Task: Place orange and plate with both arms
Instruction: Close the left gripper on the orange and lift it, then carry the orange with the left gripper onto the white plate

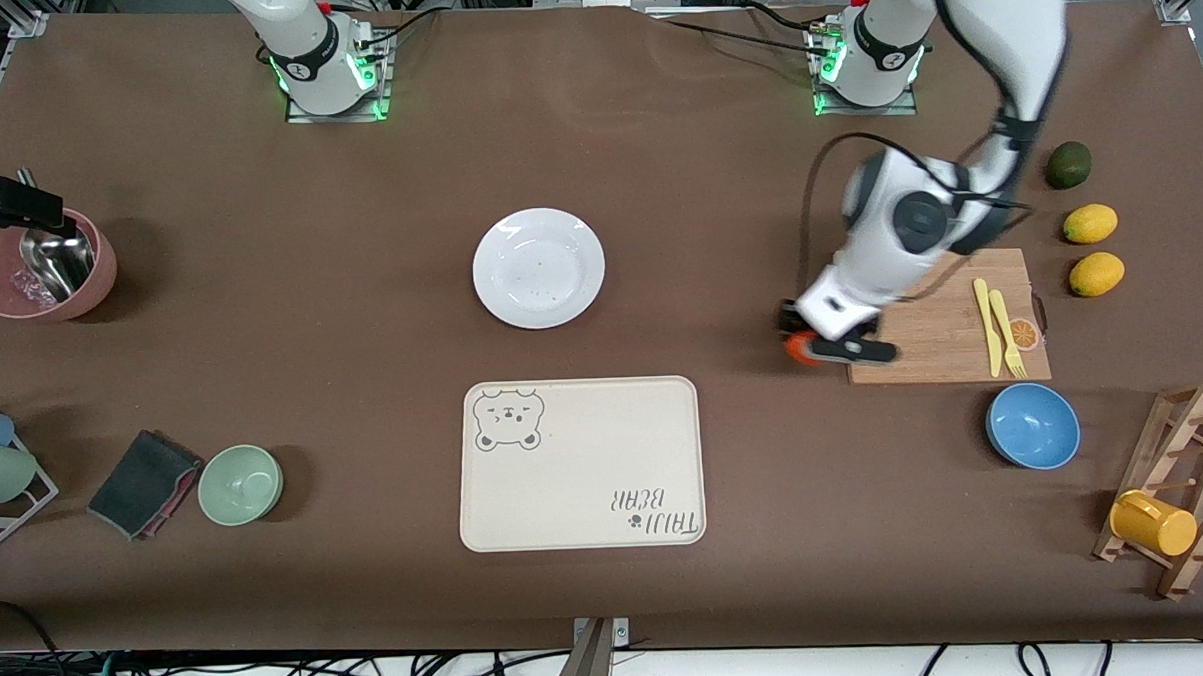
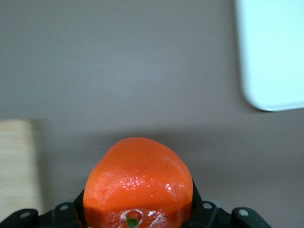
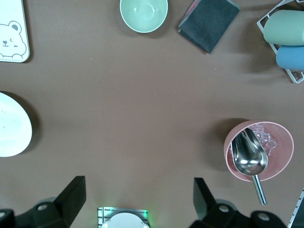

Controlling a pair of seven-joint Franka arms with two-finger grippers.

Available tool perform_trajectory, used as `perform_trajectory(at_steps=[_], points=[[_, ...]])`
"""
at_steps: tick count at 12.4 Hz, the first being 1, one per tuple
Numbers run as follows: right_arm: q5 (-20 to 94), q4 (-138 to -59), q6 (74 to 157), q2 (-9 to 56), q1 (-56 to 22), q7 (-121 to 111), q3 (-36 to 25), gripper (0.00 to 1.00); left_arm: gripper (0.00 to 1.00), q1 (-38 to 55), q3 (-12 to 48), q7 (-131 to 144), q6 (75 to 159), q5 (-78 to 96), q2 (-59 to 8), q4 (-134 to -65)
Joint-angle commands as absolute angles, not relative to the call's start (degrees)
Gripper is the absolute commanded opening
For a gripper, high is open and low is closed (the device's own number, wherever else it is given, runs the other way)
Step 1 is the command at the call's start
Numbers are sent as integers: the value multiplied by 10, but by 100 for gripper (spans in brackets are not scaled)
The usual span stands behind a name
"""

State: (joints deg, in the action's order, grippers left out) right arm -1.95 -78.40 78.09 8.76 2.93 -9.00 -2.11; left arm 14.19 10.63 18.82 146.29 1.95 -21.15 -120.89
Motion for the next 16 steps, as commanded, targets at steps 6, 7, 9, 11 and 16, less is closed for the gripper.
perform_trajectory(at_steps=[6, 7, 9, 11, 16], points=[[-11, -766, 768, 95, 33, -95, -22, 100, 17, 438, 106, 567, 1449, 21, -366, -969], [-11, -766, 768, 95, 33, -96, -22, 100, 17, 461, 104, 601, 1449, 21, -400, -928], [-14, -769, 767, 95, 36, -96, -22, 100, 17, 485, 103, 613, 1449, 22, -448, -883], [-11, -770, 752, 96, 54, -97, -22, 100, 22, 490, 99, 613, 1449, 21, -457, -883], [-12, -769, 753, 98, 51, -93, -20, 100, 100, 480, 80, 614, 1400, 22, -430, -878]])
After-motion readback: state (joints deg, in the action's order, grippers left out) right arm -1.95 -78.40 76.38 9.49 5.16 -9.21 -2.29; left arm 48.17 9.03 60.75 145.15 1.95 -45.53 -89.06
